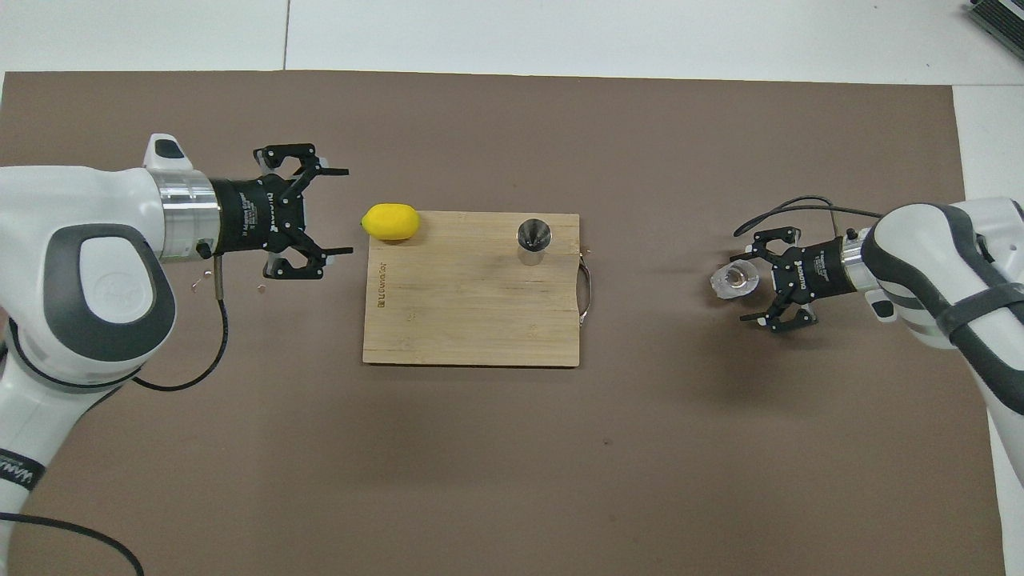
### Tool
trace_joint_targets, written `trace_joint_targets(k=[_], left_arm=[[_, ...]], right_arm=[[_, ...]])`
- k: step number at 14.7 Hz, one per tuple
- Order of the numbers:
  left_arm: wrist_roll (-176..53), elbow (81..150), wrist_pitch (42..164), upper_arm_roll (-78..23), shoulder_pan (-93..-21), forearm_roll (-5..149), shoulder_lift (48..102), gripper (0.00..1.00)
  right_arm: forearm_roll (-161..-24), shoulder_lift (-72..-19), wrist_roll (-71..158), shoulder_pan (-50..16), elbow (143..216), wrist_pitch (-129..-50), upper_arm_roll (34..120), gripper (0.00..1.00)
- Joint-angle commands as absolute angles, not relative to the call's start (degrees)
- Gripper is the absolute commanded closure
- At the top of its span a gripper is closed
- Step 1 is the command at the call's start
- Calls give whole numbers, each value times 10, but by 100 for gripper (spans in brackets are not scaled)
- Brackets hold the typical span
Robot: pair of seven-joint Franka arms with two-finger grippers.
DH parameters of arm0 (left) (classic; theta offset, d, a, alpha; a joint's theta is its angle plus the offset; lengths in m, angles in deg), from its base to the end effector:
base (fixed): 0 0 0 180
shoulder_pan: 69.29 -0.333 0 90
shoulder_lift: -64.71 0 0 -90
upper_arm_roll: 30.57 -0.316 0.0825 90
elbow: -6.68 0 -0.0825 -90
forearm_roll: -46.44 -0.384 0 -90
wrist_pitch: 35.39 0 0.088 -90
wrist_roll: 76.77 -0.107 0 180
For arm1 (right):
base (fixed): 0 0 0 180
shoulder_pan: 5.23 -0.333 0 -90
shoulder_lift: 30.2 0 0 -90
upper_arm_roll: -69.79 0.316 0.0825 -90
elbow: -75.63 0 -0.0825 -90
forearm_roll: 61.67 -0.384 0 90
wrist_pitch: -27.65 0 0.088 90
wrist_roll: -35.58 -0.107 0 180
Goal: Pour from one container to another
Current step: 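Grasp the glass cup with the right gripper while the left gripper withdraws, then lift the glass cup with the right gripper over the metal cup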
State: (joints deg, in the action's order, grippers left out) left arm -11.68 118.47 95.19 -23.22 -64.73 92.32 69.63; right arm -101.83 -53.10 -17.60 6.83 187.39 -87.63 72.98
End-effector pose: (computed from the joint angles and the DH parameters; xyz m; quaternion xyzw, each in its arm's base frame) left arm 0.5875 -0.1398 0.4662 0.7188 0.6021 -0.1187 0.3266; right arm 0.5863 -0.0539 0.2617 -0.6888 0.6442 0.2576 0.2101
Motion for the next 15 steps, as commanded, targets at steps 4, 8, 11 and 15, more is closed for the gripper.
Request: trace_joint_targets(k=[4, 8, 11, 15], left_arm=[[-122, 1156, 862, -230, -704, 636, 663, 0], [-212, 1125, 813, -231, -718, 552, 668, 0], [-420, 1121, 786, -231, -732, 541, 666, 0], [-610, 1121, 745, -234, -748, 538, 651, 0]], right_arm=[[-1036, -516, -145, 70, 1893, -890, 730, 29], [-1037, -516, -150, 70, 1887, -889, 730, 100], [-1038, -509, -160, 69, 1877, -888, 730, 100], [-1036, -489, -235, 40, 1858, -903, 730, 100]])
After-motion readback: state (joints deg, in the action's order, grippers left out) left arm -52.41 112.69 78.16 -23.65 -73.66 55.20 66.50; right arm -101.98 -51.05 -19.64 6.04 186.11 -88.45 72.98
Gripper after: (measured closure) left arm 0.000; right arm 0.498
